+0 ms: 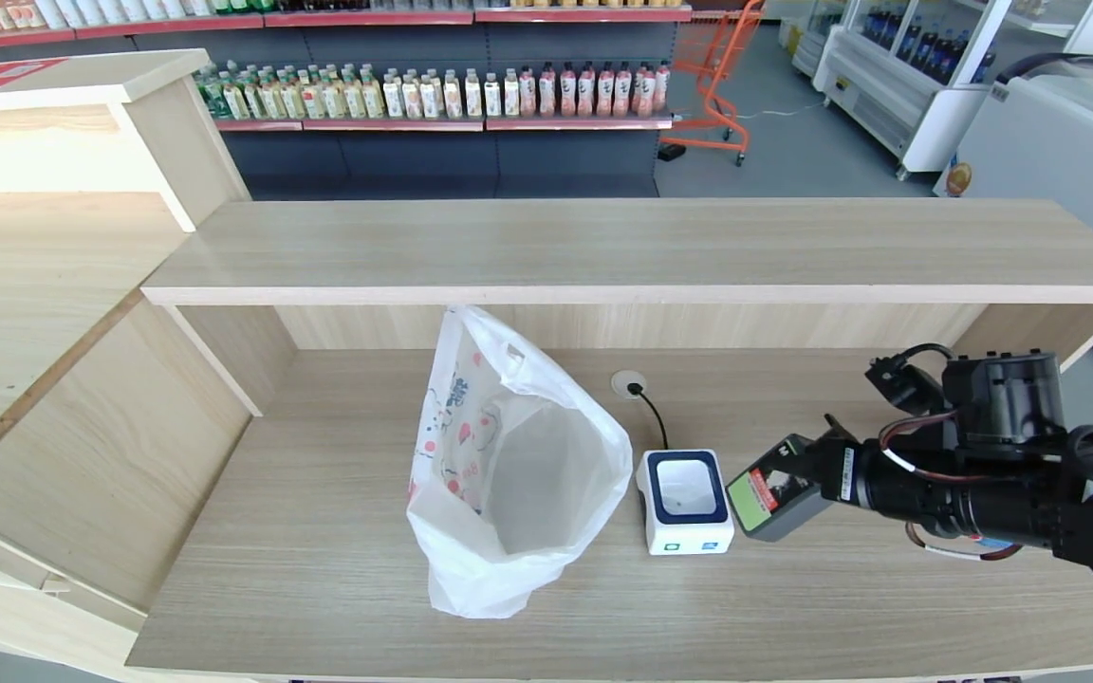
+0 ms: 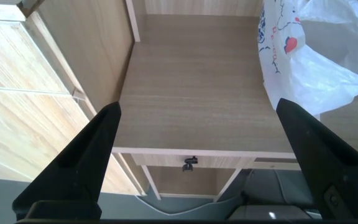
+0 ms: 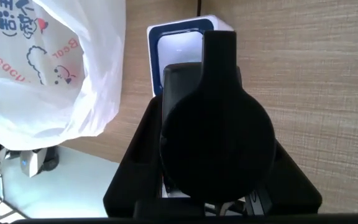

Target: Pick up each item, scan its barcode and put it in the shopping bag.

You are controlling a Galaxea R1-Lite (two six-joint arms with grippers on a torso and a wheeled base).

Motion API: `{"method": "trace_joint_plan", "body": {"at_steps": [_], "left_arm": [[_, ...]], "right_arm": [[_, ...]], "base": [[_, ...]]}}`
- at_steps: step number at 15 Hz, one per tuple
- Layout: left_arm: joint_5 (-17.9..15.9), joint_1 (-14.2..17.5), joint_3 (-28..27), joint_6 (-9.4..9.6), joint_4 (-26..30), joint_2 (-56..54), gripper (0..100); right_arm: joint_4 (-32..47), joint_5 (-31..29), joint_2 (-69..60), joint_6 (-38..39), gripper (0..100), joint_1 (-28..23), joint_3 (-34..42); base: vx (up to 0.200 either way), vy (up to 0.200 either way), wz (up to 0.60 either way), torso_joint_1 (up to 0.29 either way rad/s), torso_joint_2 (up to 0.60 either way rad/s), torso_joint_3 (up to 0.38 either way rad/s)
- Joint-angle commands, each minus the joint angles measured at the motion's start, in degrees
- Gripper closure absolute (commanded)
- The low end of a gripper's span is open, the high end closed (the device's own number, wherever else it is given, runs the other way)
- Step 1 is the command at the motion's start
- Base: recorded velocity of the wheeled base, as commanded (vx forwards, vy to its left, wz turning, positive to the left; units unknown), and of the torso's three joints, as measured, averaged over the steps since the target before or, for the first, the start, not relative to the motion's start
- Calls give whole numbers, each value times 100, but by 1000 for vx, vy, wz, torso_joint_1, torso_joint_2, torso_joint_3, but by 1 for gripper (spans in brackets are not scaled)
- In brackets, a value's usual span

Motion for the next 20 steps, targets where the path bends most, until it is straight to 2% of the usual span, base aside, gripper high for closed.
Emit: {"method": "trace_joint_plan", "body": {"at_steps": [1, 8, 20], "left_arm": [[2, -4, 0, 0, 0, -2, 0], [2, -4, 0, 0, 0, -2, 0], [11, -4, 0, 0, 0, -2, 0]], "right_arm": [[-167, -5, 255, 5, 100, 114, -16], [-967, -14, 871, -4, 100, 421, -33], [-1749, -23, 1539, -12, 100, 439, -104]], "base": [[0, 0, 0, 0, 0, 0], [0, 0, 0, 0, 0, 0], [0, 0, 0, 0, 0, 0]]}}
